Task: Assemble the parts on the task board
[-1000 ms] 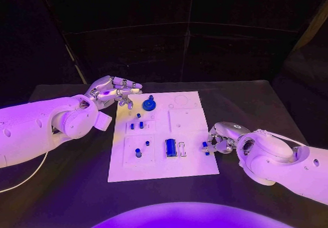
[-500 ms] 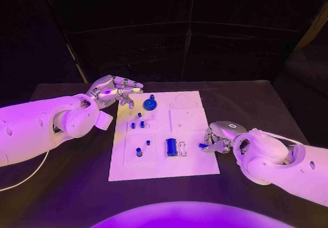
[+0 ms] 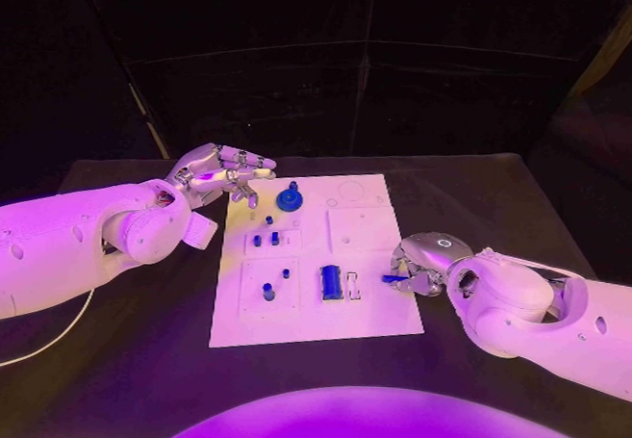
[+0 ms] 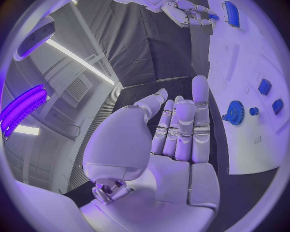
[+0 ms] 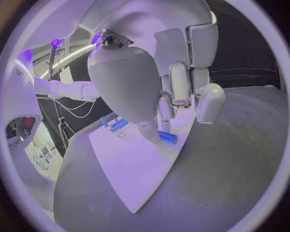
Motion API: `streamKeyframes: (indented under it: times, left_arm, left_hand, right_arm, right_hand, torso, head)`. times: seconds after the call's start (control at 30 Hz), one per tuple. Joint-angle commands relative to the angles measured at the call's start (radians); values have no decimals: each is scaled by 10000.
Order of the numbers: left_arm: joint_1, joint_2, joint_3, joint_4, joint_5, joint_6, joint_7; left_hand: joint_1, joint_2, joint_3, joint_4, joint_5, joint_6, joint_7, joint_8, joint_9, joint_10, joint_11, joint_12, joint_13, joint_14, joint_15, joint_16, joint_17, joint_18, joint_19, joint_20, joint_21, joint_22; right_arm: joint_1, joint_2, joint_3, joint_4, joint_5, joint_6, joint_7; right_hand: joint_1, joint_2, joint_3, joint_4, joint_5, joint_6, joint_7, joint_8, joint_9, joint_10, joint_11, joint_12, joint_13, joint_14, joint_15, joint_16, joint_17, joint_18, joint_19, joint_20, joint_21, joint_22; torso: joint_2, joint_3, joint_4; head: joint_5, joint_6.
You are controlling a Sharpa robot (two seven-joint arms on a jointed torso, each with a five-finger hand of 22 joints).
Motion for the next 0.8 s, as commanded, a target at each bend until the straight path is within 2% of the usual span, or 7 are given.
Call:
streamKeyframes:
  times: [0.03,0.27,0.3,0.37,0.43,0.7,0.8]
  left_arm:
    - [11,-5,6,27,45,86,27]
    - [11,-4,6,31,45,79,20]
    - [11,-4,6,32,45,78,16]
    - [12,-3,6,36,45,82,8]
    - [12,-2,5,45,45,85,6]
    - [12,-12,5,91,45,95,11]
    - [12,-11,5,102,45,98,12]
  left_hand:
    - [9,44,-22,-37,22,-58,45,42,-9,-71,-16,39,-14,-57,-12,55,-24,132,-14,24,-57,-13]
    - [9,44,-22,-37,22,-58,45,42,-9,-71,-16,39,-14,-57,-12,55,-24,132,-14,24,-57,-13]
    - [9,44,-22,-37,22,-58,45,42,-9,-71,-16,39,-14,-57,-12,55,-24,132,-14,24,-57,-13]
    - [13,45,-21,-39,22,-59,45,42,-9,-72,-16,39,-14,-58,-12,55,-25,132,-14,24,-58,-13]
    - [21,47,-19,-44,24,-59,44,43,-9,-74,-17,41,-14,-59,-12,56,-28,132,-13,24,-58,-15]
    - [21,47,-19,-44,24,-59,44,43,-9,-74,-17,41,-14,-59,-12,56,-28,132,-13,24,-58,-15]
    - [21,47,-19,-44,24,-59,44,43,-9,-74,-17,41,-14,-59,-12,56,-28,132,-13,24,-58,-15]
  right_arm:
    - [-37,-44,-42,28,225,-105,-245]
    - [-34,-81,-40,159,541,-655,-273]
    - [-34,-72,-40,178,610,-883,-269]
    - [-33,-32,-40,222,747,-1348,-247]
    - [-32,24,-39,274,888,-1785,-204]
    - [-32,192,-38,455,1616,-3145,26]
    - [-32,282,-37,479,1948,-3349,96]
  right_hand:
    - [-184,-84,269,77,205,86,-53,30,78,101,-100,51,35,758,-66,42,1242,-68,48,-32,66,33]
    - [-405,-317,784,203,277,119,-63,-14,137,170,-108,84,92,772,-84,74,1303,-84,93,-44,107,115]
    - [-501,-363,841,262,209,121,-64,-24,146,197,-110,107,116,778,-75,87,1327,-89,109,-45,122,145]
    - [-734,-433,916,412,-382,136,-74,-41,167,272,-112,177,181,793,-69,124,1396,-110,171,-44,177,255]
    - [-857,-503,1009,490,-723,150,-82,-58,188,297,-112,200,205,799,-78,139,1421,-120,206,-44,208,316]
    - [-1059,-654,1125,617,-934,220,-91,-60,232,386,-120,301,319,814,-82,179,1498,-153,310,-52,304,513]
    - [-1089,-665,1149,638,-954,228,-93,-63,239,433,-123,357,380,820,-85,195,1529,-171,364,-55,354,614]
  torso:
    - [-5,-6,19]
    - [5,-1,19]
    - [5,-2,13]
    - [-1,-8,9]
    - [-3,-9,12]
    - [1,-4,12]
    - [9,-6,23]
  head:
    - [-22,1]
    - [5,-8]
    - [11,-9]
    - [13,3]
    - [5,3]
    - [40,-6]
    - [38,-4]
